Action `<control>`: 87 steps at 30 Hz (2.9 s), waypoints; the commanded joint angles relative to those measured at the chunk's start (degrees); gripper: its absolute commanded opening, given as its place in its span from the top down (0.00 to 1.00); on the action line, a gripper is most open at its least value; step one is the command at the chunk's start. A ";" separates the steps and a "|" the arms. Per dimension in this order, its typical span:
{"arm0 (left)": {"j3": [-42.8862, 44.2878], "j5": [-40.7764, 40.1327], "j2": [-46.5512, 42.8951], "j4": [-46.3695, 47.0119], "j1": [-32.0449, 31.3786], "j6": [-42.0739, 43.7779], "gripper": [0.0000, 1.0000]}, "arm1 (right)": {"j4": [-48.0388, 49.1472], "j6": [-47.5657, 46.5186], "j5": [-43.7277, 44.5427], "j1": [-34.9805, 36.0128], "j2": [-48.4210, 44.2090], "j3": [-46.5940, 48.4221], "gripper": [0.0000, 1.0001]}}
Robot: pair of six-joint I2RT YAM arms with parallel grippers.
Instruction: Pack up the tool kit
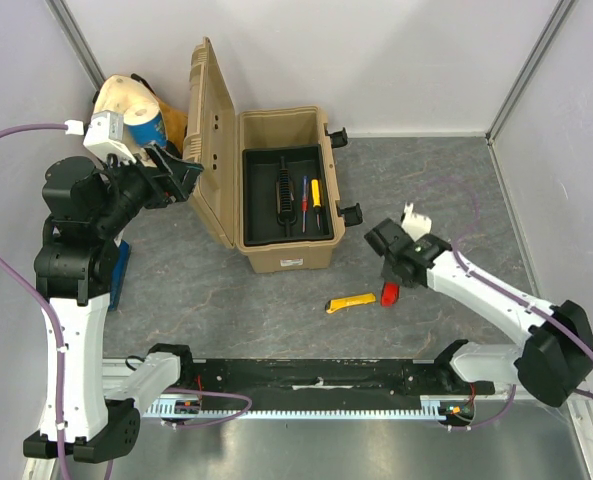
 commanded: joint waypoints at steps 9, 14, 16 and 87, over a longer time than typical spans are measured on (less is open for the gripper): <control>0.37 0.64 -0.62 2.09 -0.14 -0.30 0.18 | 7.10 -18.94 5.40 0.01 3.07 34.63 1.00; 0.55 3.19 -0.01 2.18 -0.14 -0.83 0.19 | 19.59 -24.49 -8.94 2.46 10.44 42.10 1.00; 0.90 3.81 -0.09 2.09 -0.14 -0.75 0.19 | 23.72 -24.76 -13.59 4.14 14.39 44.22 1.00; -1.47 5.57 -1.85 2.35 -0.14 -1.62 0.20 | -6.66 18.11 10.13 8.38 -0.52 23.95 0.26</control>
